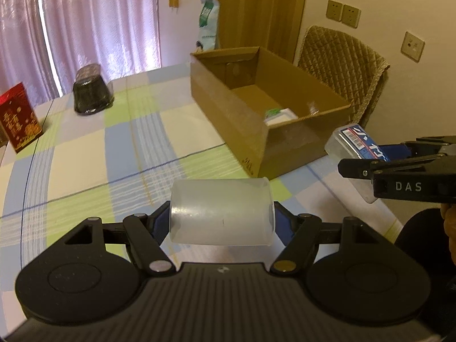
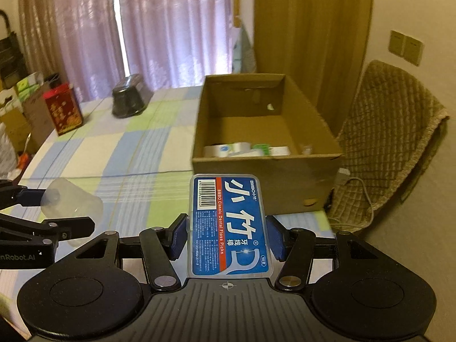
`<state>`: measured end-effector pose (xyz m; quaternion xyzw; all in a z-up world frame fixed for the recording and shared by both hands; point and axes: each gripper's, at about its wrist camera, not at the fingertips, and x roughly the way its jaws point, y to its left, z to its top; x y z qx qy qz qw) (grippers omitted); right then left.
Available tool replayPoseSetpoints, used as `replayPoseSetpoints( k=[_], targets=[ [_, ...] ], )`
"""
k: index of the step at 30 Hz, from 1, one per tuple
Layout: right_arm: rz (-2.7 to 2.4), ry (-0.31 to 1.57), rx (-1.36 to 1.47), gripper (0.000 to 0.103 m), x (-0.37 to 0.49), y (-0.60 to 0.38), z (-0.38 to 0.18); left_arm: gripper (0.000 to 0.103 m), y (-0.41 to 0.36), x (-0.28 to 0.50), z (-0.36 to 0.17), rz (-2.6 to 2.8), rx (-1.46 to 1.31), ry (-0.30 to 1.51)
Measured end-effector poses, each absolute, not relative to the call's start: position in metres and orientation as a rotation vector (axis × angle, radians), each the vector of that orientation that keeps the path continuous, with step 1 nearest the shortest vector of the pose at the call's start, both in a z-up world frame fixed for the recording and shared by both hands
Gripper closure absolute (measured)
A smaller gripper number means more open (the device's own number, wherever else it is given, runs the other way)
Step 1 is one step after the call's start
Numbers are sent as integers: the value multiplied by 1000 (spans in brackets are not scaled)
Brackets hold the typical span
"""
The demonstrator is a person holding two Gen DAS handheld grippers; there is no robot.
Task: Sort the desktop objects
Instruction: 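Lift and carry the cup and floss box over the cardboard box, then lower the cup into the cardboard box and open the left tool while the right tool holds the floss box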
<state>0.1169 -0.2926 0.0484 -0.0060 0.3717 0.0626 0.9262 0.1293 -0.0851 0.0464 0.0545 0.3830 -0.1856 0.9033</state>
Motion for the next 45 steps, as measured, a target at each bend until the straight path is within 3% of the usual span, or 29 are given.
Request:
replayPoseSetpoints(
  k=[24, 45],
  targets=[
    [35, 664, 9, 47, 166, -363, 95, 35, -163, 207, 95, -498, 106, 671],
    [35, 632, -27, 47, 231, -372, 101, 35, -200, 262, 88, -559, 144, 667]
  ],
)
